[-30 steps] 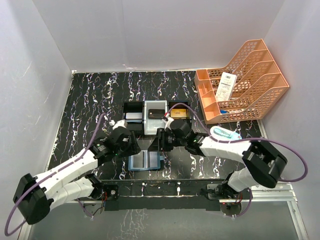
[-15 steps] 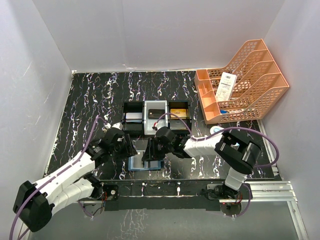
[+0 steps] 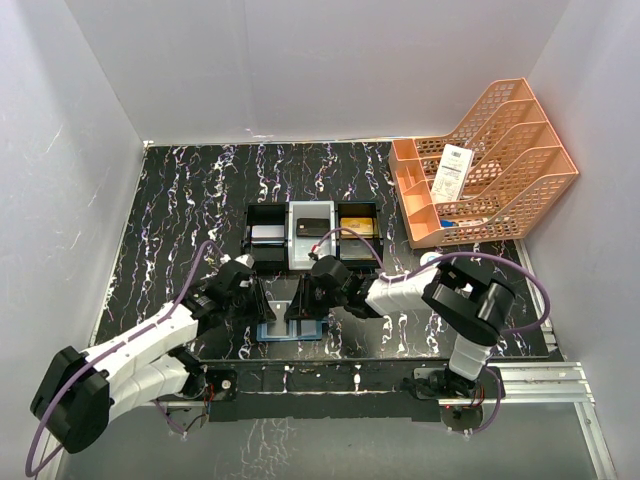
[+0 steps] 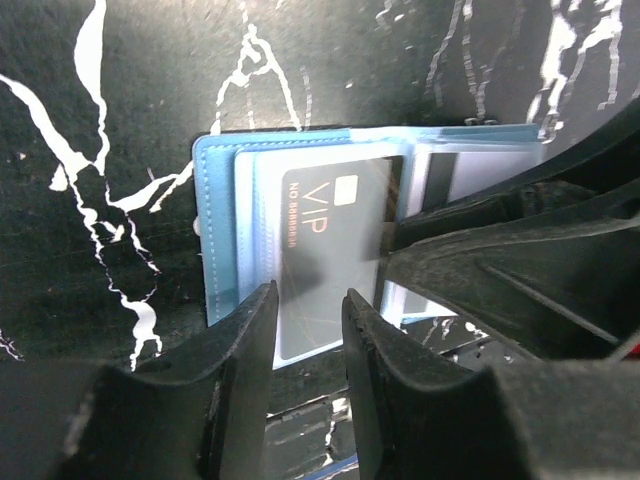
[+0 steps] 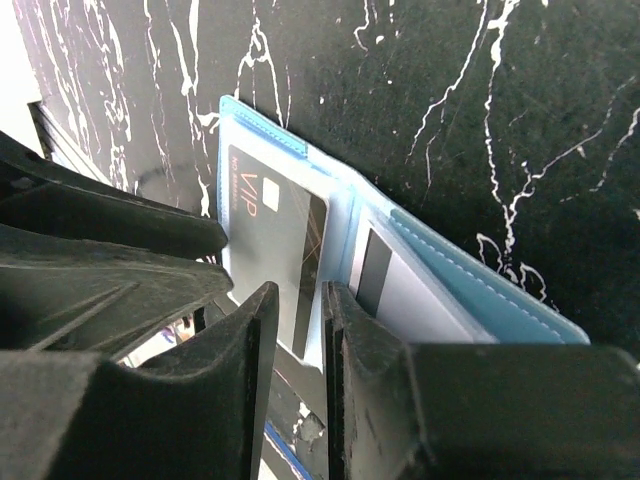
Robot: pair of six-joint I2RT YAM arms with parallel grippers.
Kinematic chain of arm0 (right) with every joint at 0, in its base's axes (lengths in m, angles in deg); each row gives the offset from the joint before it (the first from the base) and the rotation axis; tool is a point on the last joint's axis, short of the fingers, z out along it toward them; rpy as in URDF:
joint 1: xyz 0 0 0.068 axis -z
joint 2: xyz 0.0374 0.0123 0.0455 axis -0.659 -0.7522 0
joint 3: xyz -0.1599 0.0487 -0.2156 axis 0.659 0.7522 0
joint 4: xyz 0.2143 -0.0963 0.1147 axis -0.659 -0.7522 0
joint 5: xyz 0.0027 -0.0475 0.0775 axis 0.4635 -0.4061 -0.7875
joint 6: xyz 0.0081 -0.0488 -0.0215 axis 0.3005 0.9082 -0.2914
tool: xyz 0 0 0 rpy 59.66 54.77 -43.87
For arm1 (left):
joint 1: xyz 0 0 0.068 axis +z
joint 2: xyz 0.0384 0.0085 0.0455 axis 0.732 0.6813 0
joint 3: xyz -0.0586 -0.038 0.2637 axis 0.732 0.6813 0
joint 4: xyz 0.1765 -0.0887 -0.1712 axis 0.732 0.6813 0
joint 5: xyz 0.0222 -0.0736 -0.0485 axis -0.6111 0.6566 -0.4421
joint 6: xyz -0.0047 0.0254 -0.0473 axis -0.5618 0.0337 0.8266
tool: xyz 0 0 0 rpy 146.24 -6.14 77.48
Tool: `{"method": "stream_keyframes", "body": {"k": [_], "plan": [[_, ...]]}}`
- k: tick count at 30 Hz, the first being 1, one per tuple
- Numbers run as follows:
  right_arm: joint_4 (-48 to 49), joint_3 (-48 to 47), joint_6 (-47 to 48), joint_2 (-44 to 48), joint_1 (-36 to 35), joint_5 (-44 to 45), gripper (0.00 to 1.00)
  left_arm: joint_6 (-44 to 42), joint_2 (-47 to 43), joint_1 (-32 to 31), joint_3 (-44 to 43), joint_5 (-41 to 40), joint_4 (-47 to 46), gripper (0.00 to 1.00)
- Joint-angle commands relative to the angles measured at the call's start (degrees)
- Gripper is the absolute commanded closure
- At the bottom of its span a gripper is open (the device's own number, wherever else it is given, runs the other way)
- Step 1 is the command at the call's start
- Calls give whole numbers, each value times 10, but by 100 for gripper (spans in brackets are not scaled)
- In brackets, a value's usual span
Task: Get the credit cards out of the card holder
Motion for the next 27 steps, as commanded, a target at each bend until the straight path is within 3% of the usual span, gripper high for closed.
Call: {"method": "stream_keyframes", "body": {"k": [1, 8, 16, 27], "plan": [[42, 7, -15, -21, -2, 13, 79, 2, 18, 3, 15, 18, -7, 71], [54, 8, -19, -33, -2, 1, 81, 8, 30, 2, 20, 7, 4, 74], [79, 18, -14, -17, -2, -16, 100, 7, 41, 2, 17, -9, 25, 80], [48, 35, 14, 30, 13, -23, 100, 20, 39, 3, 19, -37, 43, 81]]}}
